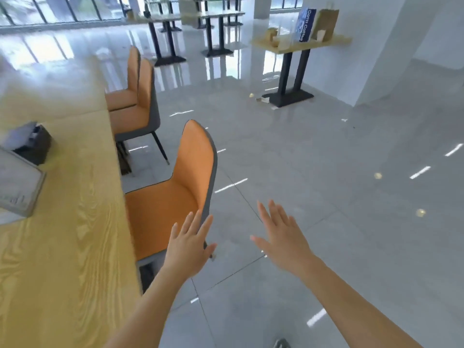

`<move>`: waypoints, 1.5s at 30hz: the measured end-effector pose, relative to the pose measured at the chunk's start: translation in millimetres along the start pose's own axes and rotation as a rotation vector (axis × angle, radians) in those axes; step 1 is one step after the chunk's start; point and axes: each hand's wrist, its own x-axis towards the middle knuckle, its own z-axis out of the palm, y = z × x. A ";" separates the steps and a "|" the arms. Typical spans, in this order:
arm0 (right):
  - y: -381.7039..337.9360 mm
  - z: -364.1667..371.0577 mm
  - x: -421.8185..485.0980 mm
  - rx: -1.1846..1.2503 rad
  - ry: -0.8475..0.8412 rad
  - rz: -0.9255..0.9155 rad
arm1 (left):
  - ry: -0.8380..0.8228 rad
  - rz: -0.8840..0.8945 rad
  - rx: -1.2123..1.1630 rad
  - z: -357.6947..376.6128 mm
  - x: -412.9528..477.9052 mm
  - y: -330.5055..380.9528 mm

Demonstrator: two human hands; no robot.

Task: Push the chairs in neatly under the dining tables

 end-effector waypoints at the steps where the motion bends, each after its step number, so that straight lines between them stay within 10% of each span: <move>1: 15.7 -13.5 17.0 -0.021 -0.004 -0.033 | 0.013 -0.043 -0.037 -4.8 13.5 11.2; 27: 38.2 -127.9 533.2 -0.197 -0.223 -0.831 | 0.207 -0.790 -0.278 -78.1 395.8 -35.6; 45: -35.8 -123.7 711.2 -0.475 -0.582 -1.660 | 0.216 -1.736 -0.587 -82.4 483.3 19.3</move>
